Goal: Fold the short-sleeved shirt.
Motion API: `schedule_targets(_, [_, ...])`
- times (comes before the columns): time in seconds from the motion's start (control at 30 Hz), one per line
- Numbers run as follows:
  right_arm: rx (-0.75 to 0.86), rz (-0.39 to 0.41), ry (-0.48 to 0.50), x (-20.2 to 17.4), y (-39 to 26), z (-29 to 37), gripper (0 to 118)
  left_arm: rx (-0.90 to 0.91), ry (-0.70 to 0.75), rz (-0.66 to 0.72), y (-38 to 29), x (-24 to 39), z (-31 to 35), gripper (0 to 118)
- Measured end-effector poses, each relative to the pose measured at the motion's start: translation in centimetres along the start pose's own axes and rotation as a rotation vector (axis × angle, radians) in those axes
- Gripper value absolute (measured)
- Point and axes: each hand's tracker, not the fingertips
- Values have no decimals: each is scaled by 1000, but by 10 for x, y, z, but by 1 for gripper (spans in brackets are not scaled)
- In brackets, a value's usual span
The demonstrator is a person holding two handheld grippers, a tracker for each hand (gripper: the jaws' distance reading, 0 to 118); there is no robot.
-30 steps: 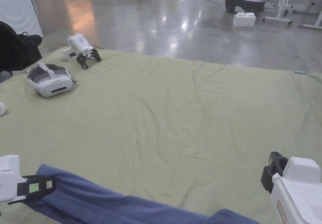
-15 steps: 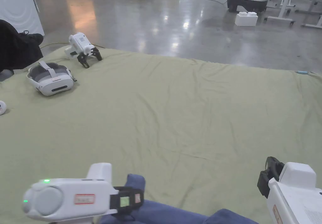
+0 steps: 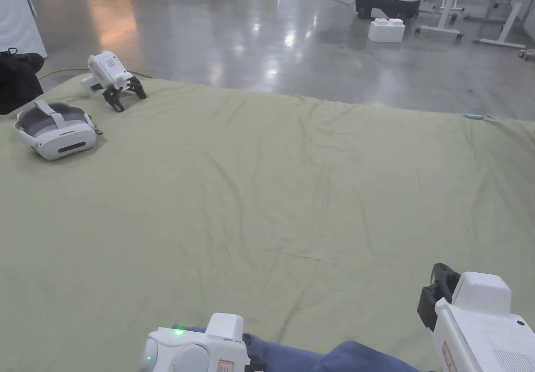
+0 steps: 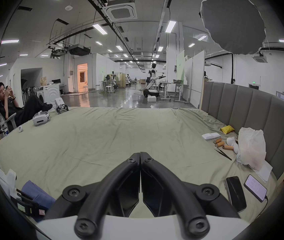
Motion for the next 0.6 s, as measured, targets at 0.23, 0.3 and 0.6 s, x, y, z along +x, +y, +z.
schedule_targets(0.23, [-4, -4, 6, 0, -1, 1, 0, 139, -150, 42, 11, -11, 71, 40])
schedule_targets(0.3, [-7, -3, 10, -1, -3, 1, 0, 183, -135, 53, 15, -18, 82, 17])
schedule_targets(0.6, [-28, -12, 11, 2, -11, 1, 0, 13, -65, -85, 8, -13, 24, 1])
